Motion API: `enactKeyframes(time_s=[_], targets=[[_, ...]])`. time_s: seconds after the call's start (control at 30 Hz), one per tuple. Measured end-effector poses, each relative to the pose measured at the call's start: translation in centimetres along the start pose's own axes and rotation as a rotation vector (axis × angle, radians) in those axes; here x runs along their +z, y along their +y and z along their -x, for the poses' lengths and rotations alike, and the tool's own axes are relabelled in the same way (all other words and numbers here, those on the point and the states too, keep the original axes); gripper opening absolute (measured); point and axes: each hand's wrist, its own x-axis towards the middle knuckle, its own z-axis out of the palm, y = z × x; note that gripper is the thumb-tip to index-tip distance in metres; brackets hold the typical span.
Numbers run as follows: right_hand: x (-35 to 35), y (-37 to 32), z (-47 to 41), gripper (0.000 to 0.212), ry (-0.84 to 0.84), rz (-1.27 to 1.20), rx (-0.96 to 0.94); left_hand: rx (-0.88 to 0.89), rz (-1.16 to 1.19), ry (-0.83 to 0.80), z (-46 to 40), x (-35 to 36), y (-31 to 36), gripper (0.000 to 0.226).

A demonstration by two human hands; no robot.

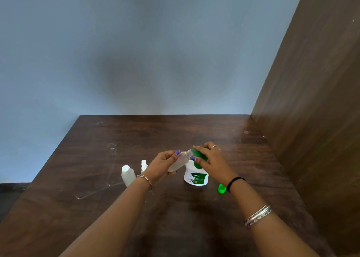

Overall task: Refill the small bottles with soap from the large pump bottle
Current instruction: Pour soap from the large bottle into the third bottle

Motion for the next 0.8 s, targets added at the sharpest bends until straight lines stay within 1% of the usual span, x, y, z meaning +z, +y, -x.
enactKeyframes(time_s=[0.07,0.13,0.23,0.37,0.47,0.5,0.57,0.6,0.7,0.73,0.8], targets=[[-0.4,0.1,-0.3,0.047,-0.012,0.037,-0.002,0.01,-0.003,-0.002,-0.1,0.0,0.1,0.034],[-0.7,0.0,-0.3,0.047,0.016,0.037,-0.009,0.018,-0.005,-0.006,-0.1,0.0,0.4,0.031],[-0.8,-0.1,-0.1,0.042,0.113,0.015,-0.028,0.017,-0.025,-0.006,-0.1,-0.1,0.5,0.025],[0.0,0.1,0.5,0.031,0.231,-0.014,-0.037,0.031,-0.076,-0.016,0.0,-0.4,0.1,0.028],[0.9,0.5,1.0,0.029,0.31,0.045,-0.065,0.025,-0.087,-0.029,0.2,-0.2,0.4,0.026],[1.2,0.6,1.2,0.029,0.344,0.08,-0.105,0.023,-0.092,-0.032,0.4,-0.1,0.5,0.025],[2.2,1.0,1.5,0.032,0.448,0.211,-0.216,0.022,-0.098,-0.034,0.5,0.1,0.7,0.022],[2.6,1.0,1.8,0.037,0.489,0.275,-0.255,0.021,-0.1,-0.031,0.6,0.1,0.7,0.023],[3.4,1.1,2.2,0.054,0.526,0.333,-0.292,0.022,-0.103,-0.008,0.6,0.1,0.7,0.026],[3.5,1.2,2.2,0.055,0.535,0.328,-0.288,0.022,-0.098,-0.004,0.7,0.1,0.7,0.027],[3.9,1.3,1.9,0.049,0.575,0.3,-0.303,0.017,-0.105,0.006,0.6,0.1,0.5,0.029]])
